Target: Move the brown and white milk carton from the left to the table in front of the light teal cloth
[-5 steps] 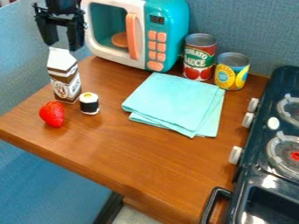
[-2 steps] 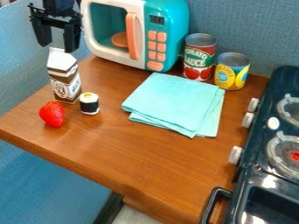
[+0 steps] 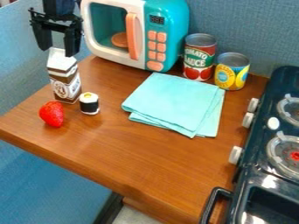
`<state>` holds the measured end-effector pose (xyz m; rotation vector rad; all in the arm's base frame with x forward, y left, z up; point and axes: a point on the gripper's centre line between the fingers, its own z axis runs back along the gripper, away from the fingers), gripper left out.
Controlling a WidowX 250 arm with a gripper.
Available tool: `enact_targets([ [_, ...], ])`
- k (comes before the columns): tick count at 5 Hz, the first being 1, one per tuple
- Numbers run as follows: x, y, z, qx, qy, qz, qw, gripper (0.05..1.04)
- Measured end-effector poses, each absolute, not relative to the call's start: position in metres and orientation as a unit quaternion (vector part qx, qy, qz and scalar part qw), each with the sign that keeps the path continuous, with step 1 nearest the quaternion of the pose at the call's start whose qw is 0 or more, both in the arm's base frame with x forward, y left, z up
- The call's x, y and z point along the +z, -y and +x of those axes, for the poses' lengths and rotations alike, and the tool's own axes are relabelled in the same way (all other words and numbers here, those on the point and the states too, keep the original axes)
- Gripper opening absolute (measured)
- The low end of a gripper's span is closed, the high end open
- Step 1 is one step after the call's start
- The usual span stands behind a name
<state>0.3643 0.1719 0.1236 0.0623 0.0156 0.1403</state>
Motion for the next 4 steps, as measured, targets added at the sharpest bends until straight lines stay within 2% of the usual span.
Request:
enact_targets([
  [1,0.119,-0.172,0.364,0.07,-0.011,0.031,0.997,1.004],
  [3,0.096,-0.173,0.361,0.077,-0.045,0.023,0.996,1.004],
  [4,0.092,-0.173,0.36,0.077,-0.052,0.02,0.995,0.941],
])
